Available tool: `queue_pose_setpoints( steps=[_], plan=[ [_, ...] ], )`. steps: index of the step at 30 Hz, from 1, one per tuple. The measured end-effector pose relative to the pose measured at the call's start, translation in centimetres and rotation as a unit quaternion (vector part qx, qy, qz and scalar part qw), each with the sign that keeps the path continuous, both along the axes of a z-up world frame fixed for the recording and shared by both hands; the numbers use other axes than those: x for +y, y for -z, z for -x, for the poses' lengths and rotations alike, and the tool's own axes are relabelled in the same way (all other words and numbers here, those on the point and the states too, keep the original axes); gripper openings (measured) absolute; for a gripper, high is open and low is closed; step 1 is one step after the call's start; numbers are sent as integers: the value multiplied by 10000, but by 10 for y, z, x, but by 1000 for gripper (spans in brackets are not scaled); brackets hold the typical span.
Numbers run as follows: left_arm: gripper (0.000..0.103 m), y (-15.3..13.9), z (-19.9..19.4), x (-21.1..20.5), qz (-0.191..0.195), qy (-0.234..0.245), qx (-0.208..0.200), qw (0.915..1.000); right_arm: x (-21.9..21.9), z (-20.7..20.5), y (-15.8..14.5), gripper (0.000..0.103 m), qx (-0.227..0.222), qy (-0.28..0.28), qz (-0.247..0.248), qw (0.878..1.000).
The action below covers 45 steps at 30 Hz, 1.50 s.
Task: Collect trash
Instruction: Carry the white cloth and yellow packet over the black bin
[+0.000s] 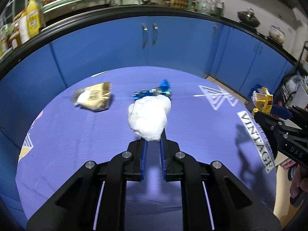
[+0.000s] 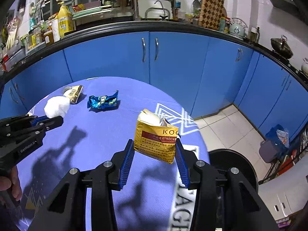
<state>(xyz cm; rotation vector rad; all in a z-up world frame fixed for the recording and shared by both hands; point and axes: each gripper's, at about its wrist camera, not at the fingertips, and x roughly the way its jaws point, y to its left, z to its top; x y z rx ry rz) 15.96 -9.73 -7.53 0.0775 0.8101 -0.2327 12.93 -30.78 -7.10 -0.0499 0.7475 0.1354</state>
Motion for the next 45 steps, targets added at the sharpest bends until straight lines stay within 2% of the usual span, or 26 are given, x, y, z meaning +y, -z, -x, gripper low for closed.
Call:
queue_pose_setpoints(
  steps=[19,36,45],
  plan=[
    [13,-19,26,-107,-265,883,-233,9955,-74,48,-13,41,-270,603,71,9978],
    [13,-28,26,-187,-391,1552,-355,9865,-125,63,-10,42,-312,1119,226,9930],
    [13,-33,26,-221,-491,1860,-425,9804,-148,65,-8,43,-318,1327,126,9906]
  ],
)
